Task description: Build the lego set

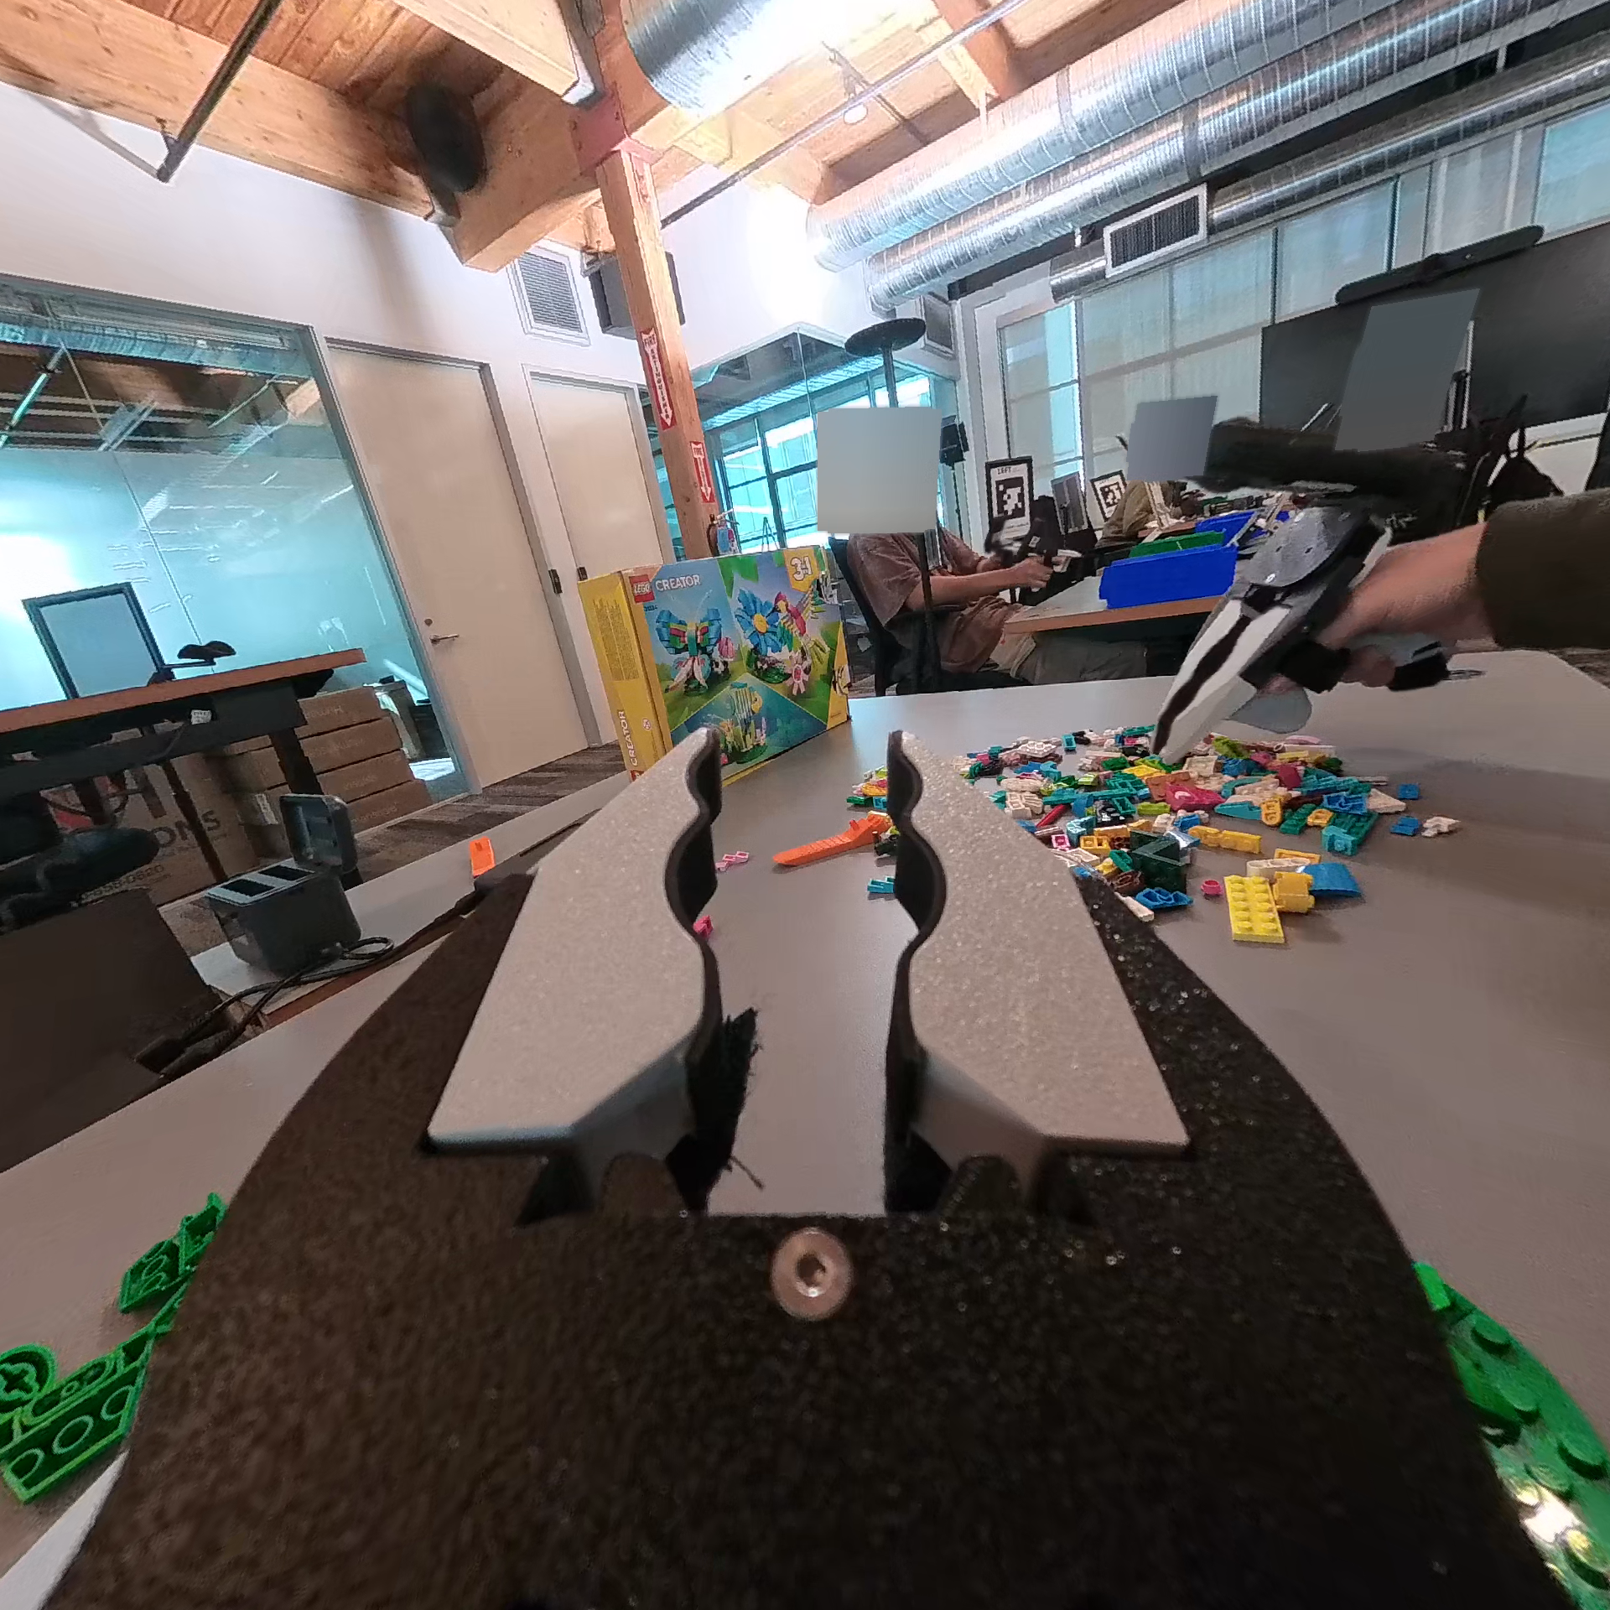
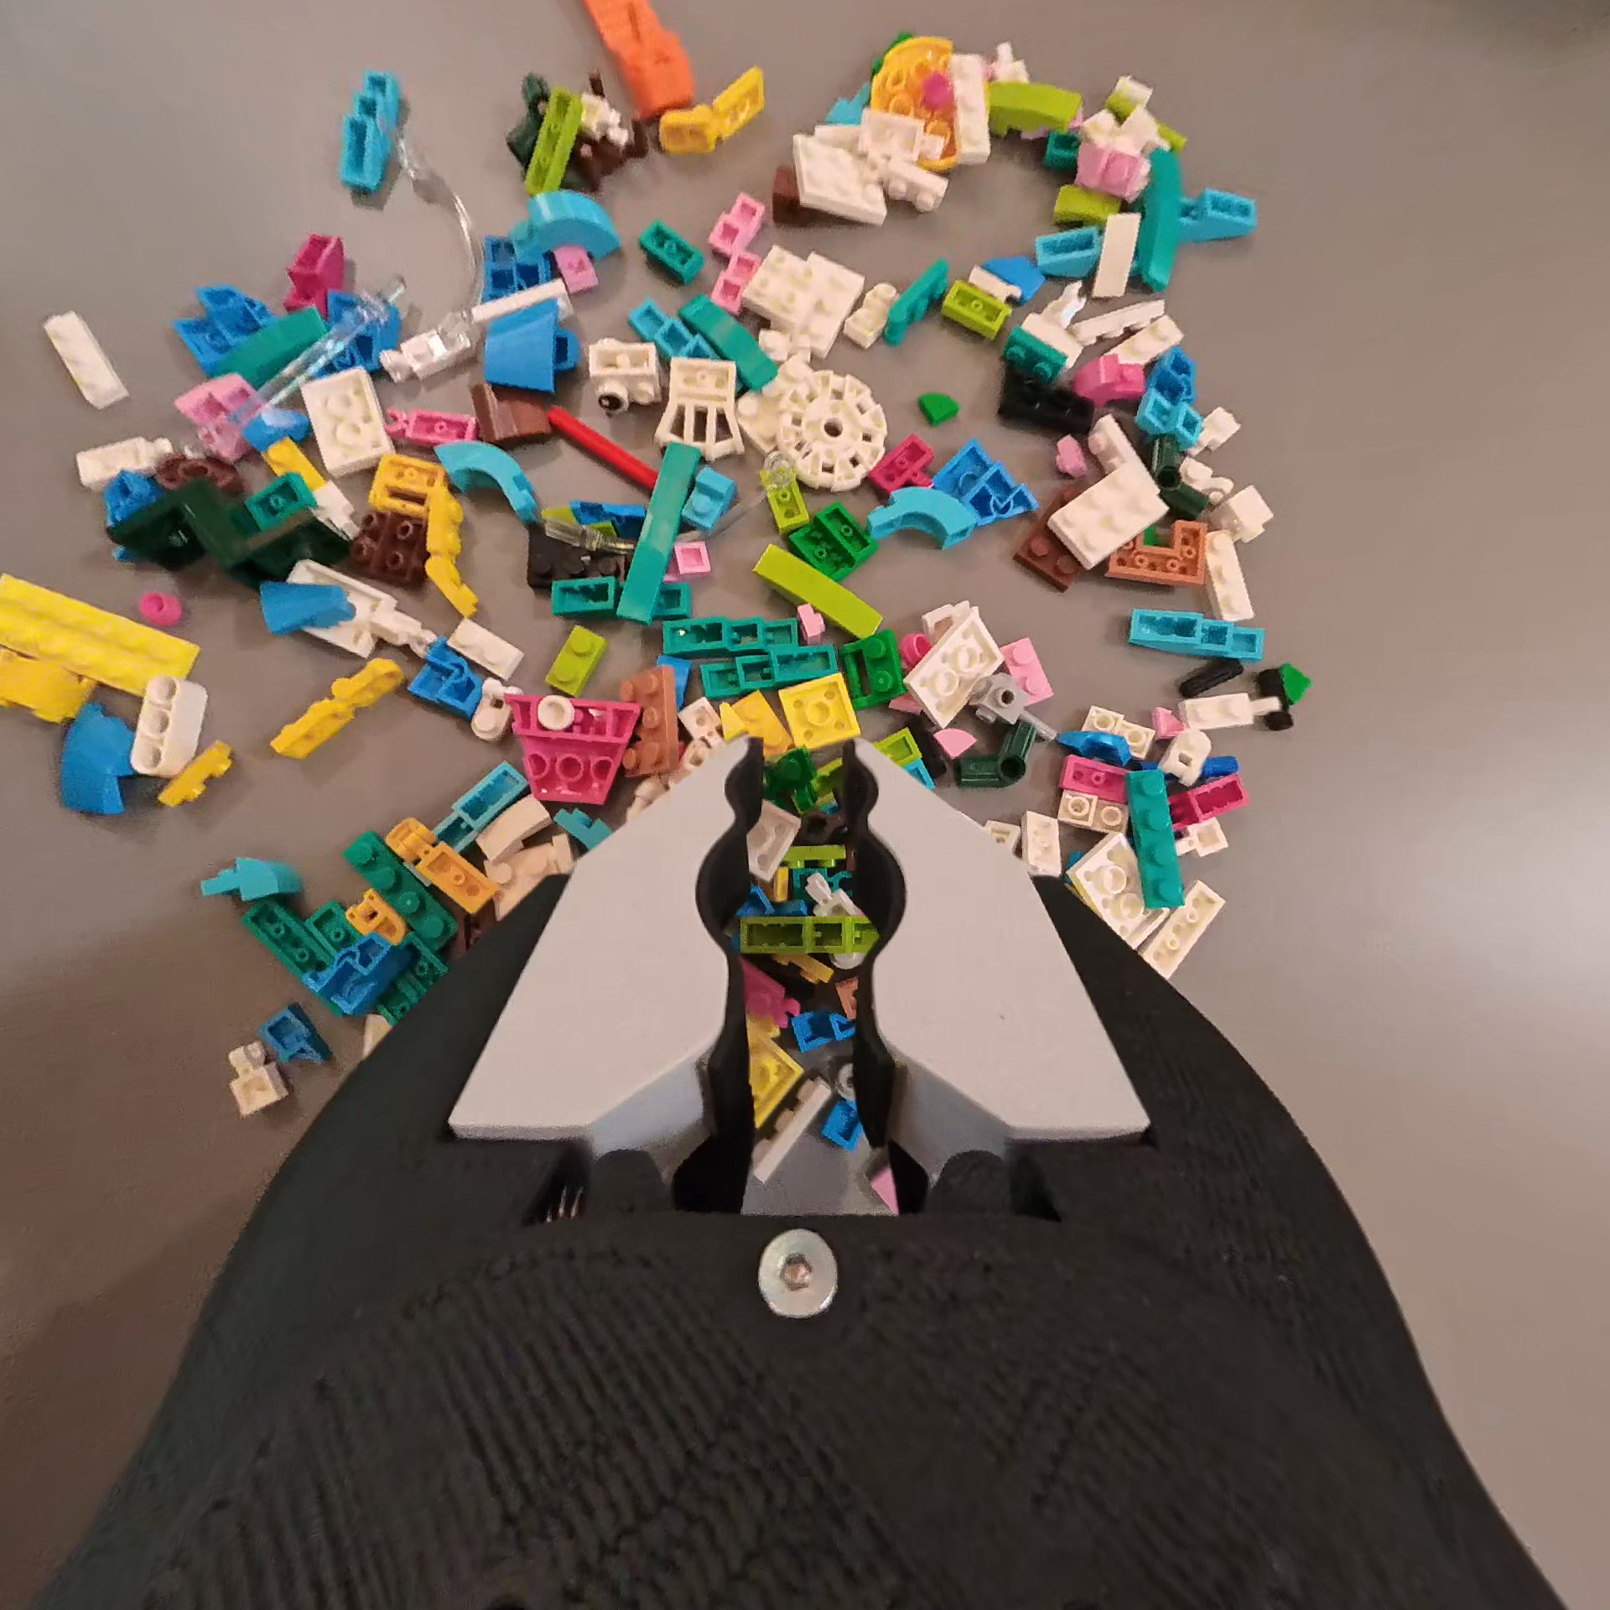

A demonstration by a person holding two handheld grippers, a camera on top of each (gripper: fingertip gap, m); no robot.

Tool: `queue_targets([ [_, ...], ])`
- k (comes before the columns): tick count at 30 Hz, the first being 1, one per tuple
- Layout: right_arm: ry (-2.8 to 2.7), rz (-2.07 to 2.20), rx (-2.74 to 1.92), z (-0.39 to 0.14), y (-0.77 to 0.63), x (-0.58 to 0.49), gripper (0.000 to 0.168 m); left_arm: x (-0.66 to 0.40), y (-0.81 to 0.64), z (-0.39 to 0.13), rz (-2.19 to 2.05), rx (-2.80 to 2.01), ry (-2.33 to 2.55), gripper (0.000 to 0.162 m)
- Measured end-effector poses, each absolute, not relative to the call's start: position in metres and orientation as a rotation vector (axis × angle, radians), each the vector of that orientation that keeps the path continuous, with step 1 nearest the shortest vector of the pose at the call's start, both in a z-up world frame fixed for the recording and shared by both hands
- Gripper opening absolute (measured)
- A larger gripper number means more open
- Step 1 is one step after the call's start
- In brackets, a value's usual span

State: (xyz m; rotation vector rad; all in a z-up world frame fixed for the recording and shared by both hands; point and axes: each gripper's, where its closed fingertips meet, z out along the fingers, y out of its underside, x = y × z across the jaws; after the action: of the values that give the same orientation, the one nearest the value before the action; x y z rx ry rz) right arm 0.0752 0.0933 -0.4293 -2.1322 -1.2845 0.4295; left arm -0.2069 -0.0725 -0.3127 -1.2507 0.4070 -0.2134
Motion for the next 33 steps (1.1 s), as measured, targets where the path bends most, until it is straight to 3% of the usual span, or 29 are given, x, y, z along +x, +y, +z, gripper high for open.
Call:
queue_targets([
  [6, -1.338, 0.383, -2.145, -0.432, 0.094, 0.079, 0.005, -0.207, -0.073, -0.313, -0.214, -1.251, 0.406, 0.035],
  [21, -1.353, 0.636, -1.939, -0.395, 0.079, 0.029, 0.002, -0.207, -0.072, -0.313, -0.213, -1.251, 0.406, 0.035],
  [29, -1.397, 0.947, -1.727, -0.381, 0.061, -0.081, 0.002, -0.208, -0.072, -0.313, -0.214, -1.250, 0.406, 0.035],
  [33, -1.518, 0.888, -1.670, -0.396, 0.051, -0.172, 0.002, -0.207, -0.073, -0.312, -0.217, -1.250, 0.408, 0.035],
])
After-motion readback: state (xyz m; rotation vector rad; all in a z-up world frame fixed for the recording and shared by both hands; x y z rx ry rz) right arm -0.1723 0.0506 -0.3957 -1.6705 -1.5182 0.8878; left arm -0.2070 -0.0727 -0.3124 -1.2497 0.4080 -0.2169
